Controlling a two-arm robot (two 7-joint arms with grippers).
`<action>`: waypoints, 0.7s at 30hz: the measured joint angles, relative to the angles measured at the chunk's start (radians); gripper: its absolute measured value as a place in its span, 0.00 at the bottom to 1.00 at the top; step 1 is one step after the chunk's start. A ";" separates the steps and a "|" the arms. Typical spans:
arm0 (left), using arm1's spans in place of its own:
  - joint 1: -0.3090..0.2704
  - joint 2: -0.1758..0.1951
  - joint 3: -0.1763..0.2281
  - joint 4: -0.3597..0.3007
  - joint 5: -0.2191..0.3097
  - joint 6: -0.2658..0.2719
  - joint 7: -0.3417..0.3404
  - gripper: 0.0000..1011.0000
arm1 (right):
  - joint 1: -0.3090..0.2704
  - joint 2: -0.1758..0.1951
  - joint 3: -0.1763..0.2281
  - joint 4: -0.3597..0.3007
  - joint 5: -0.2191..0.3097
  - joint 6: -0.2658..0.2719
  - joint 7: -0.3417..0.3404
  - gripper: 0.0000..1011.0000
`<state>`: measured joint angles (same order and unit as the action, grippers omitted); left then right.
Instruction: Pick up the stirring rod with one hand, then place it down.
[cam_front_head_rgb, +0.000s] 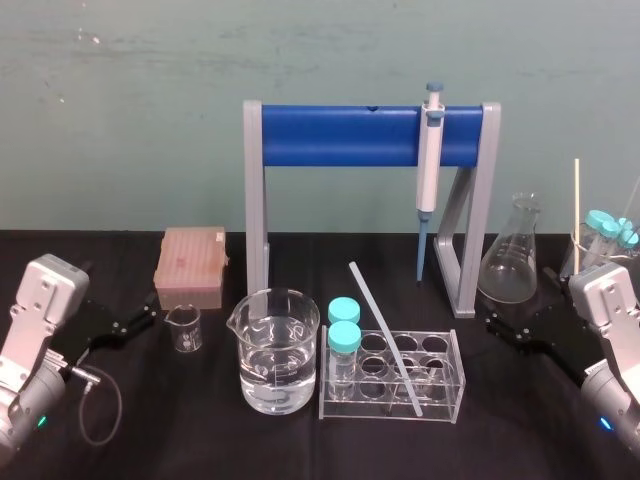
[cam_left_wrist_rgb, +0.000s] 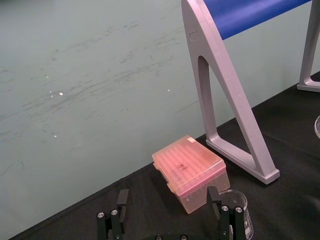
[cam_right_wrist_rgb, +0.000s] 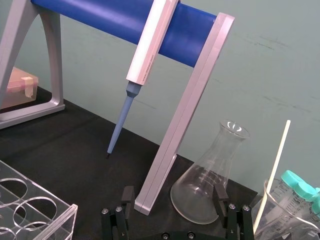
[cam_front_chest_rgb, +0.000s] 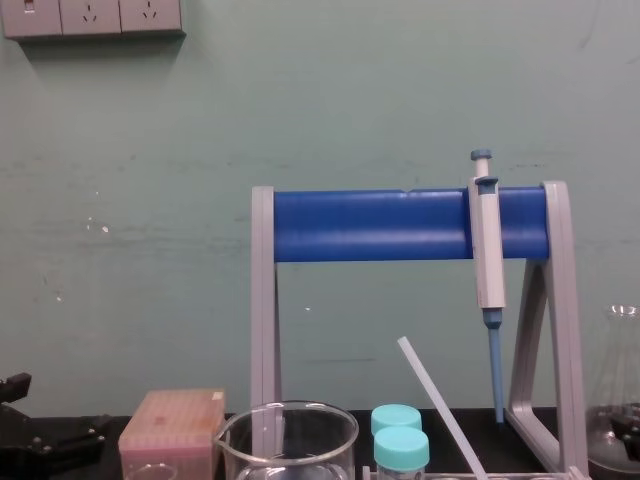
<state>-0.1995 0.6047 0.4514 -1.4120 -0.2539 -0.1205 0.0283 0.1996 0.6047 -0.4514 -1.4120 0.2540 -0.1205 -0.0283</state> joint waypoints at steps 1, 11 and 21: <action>0.000 0.000 0.000 0.000 0.000 0.000 0.000 0.99 | 0.000 0.000 0.000 0.000 0.000 0.000 0.000 0.99; 0.000 0.000 0.000 0.000 0.000 0.000 0.000 0.99 | 0.000 0.000 0.000 0.000 0.000 0.000 0.000 0.99; 0.000 0.000 0.000 0.000 0.000 0.000 0.000 0.99 | 0.000 0.000 0.000 0.000 0.000 0.000 0.000 0.99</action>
<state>-0.1995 0.6047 0.4514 -1.4120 -0.2539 -0.1205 0.0283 0.1996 0.6047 -0.4514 -1.4120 0.2540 -0.1205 -0.0283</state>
